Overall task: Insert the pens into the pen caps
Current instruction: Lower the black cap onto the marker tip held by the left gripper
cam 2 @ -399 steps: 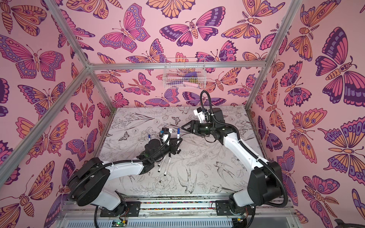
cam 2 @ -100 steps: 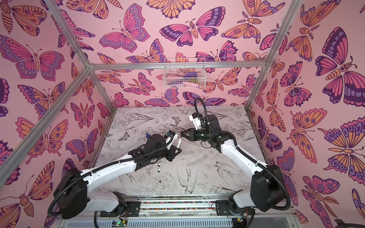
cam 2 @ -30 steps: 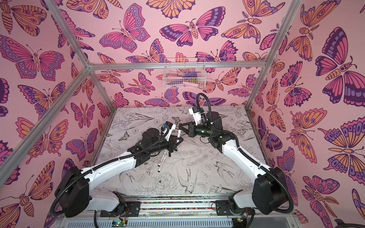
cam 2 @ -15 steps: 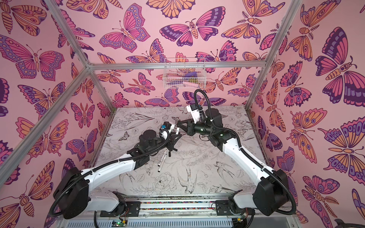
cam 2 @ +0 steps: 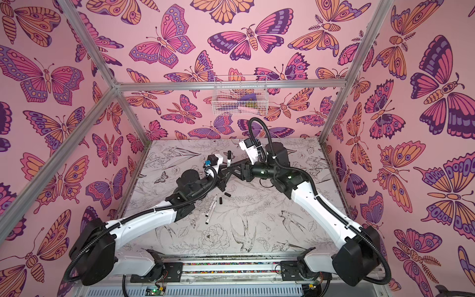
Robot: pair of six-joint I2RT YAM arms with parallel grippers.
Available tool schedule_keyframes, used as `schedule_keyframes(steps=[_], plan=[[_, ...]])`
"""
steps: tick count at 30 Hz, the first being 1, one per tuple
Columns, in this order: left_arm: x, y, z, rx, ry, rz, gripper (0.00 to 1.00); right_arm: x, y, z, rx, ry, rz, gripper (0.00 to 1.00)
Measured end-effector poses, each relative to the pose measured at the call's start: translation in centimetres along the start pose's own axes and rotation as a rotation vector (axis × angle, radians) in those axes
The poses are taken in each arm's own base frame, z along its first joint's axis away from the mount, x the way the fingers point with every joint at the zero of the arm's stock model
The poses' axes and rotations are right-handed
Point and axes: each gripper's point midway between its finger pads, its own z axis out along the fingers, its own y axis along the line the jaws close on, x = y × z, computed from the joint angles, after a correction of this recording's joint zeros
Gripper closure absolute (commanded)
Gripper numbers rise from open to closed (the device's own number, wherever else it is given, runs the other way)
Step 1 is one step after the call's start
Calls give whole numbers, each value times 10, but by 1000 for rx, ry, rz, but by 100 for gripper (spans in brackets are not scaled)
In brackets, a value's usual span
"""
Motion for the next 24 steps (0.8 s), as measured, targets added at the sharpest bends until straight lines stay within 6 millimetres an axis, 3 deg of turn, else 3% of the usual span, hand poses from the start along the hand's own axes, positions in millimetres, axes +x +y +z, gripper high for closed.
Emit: schedule_keyframes(steps=[4, 9, 19, 24], plan=[[-8, 1, -1, -15, -42, 14, 100, 6, 1, -4, 17, 21, -1, 53], [-1, -1, -2, -22, -33, 17, 100, 9, -2, -8, 58, 33, -15, 53], [23, -21, -3, 15, 17, -17, 100, -31, 4, -17, 120, -56, -82, 55], [30, -25, -1, 21, 34, -30, 100, -45, 0, -11, 133, -72, -89, 60]])
